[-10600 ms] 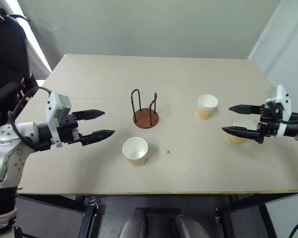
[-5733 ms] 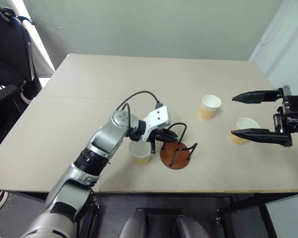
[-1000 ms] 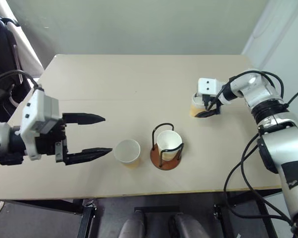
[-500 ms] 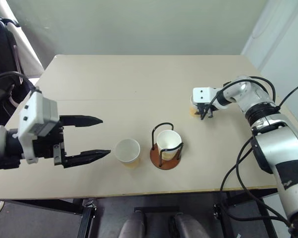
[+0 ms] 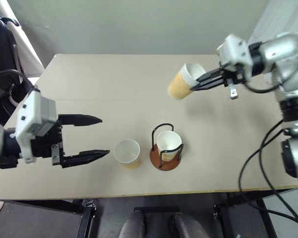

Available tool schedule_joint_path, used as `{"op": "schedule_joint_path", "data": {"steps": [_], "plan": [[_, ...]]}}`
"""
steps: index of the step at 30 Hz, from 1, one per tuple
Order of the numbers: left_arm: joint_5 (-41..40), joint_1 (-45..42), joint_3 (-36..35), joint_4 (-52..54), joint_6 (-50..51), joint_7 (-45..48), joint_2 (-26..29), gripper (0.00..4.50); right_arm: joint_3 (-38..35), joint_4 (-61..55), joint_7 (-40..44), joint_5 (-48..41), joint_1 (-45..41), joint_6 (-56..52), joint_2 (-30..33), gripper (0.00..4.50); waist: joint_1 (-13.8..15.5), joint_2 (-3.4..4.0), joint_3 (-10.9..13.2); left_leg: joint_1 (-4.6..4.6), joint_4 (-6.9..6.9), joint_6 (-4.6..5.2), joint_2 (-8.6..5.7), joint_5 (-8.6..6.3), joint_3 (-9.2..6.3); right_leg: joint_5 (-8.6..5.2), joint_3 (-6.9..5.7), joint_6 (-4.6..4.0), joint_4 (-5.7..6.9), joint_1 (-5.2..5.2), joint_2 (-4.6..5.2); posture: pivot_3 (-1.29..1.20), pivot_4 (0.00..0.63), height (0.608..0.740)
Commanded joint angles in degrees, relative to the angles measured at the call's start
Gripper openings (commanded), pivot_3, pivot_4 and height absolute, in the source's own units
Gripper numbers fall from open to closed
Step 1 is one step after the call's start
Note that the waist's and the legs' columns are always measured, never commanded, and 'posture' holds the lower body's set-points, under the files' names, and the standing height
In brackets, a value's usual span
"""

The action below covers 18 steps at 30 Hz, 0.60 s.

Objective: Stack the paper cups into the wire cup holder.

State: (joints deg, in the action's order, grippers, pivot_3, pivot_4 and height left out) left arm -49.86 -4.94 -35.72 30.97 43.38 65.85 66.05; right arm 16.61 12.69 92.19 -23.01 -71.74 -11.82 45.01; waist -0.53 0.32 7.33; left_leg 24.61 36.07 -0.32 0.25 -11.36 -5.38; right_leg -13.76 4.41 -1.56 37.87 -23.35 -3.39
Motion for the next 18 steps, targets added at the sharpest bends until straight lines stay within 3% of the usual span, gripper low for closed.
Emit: {"op": "schedule_joint_path", "data": {"steps": [1, 8, 18], "plan": [[0.15, -1.71, 1.16, -0.43, -1.85, 0.27, 0.65, 4.50, 0.33, -11.33, 0.31, -4.35, 3.71, -6.10, 0.96, 0.05, -0.21, -0.07, 0.04, -0.20, 0.01, 0.01, 0.04, -0.05, 0.00, -0.04, 0.01, -0.07, 0.01, 0.17, -0.03, 0.00, 0.150, 0.740], [0.28, -2.40, 2.45, -0.85, -2.27, 0.36, 0.64, 4.50, 1.71, -18.57, 0.31, -1.93, 8.87, -9.03, 0.92, 0.05, -0.36, -0.06, 0.05, -0.50, 0.04, 0.04, 0.11, 0.05, -0.01, -0.26, 0.08, -0.65, 0.21, 0.30, -0.16, 0.00, 0.150, 0.740], [-0.15, -0.99, 0.82, 0.72, -1.46, -0.34, 0.41, 4.50, 5.84, -15.35, -0.22, 8.55, 11.50, -3.59, -0.84, 0.05, -0.35, -0.07, 0.04, -0.52, 0.02, 0.03, 0.19, -0.10, -0.01, -0.02, 0.07, -0.25, 0.21, 0.30, -0.24, 0.00, 0.150, 0.740]]}}
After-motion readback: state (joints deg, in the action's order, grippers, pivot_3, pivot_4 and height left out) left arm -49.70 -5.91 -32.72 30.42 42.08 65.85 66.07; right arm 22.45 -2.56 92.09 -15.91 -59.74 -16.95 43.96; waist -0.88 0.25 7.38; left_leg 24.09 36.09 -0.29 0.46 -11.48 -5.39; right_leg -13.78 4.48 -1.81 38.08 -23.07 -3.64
